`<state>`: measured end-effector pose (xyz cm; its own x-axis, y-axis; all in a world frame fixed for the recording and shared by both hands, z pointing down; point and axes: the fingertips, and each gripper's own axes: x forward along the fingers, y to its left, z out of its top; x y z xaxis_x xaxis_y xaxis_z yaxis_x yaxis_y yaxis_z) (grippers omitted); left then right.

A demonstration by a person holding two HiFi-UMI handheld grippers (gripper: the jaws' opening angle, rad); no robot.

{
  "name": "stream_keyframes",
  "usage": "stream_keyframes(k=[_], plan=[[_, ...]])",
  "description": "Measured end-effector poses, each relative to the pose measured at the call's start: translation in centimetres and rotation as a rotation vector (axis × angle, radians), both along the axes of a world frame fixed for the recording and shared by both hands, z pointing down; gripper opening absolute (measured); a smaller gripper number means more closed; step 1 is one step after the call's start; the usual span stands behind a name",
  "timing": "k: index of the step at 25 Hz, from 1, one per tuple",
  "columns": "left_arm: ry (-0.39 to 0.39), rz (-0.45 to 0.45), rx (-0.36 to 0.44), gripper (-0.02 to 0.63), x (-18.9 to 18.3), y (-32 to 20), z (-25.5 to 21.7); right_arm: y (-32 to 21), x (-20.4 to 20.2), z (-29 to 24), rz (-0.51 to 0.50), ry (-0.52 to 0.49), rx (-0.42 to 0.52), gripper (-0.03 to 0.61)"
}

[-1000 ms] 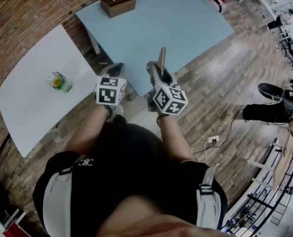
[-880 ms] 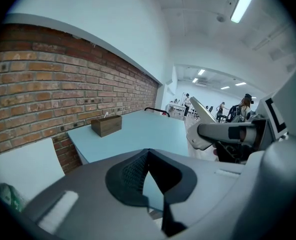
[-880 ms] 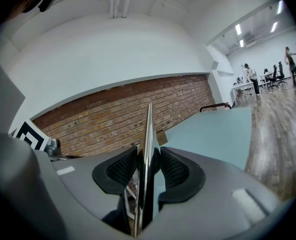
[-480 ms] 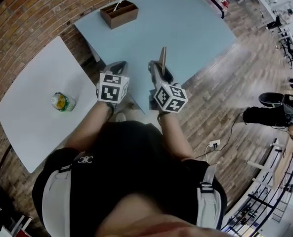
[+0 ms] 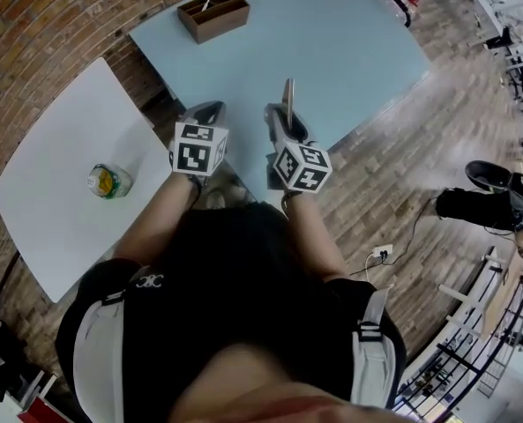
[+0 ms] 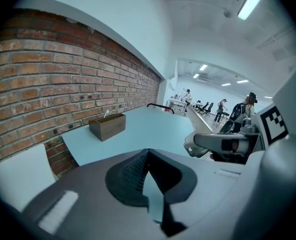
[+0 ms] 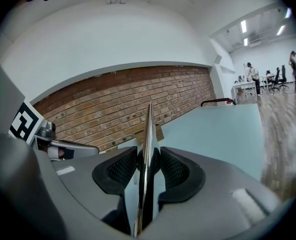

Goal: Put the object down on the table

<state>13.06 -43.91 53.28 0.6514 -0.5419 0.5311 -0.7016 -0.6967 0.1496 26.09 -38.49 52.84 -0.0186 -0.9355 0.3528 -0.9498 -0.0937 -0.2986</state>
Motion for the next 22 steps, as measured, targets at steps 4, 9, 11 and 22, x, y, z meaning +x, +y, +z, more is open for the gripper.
stream_keyframes(k=[4, 9, 11, 22], plan=[[-0.012, -0.038, -0.02, 0.0, -0.3, -0.3, 0.4, -1.1, 0.1, 2.2, -0.069, 0.005, -0.027, 0.161], [-0.027, -0.093, -0.027, 0.0, -0.7, -0.8, 0.6, -2.2, 0.4, 5.4, -0.124, 0.036, -0.101, 0.161], [-0.034, -0.114, -0.032, 0.0, -0.8, -0.8, 0.8, -2.5, 0.4, 6.5, -0.147, 0.066, -0.132, 0.161], [-0.082, -0.207, -0.028, 0.0, -2.5, -0.3, 1.2, -4.3, -0.1, 11.6, -0.269, 0.384, -0.294, 0.161]])
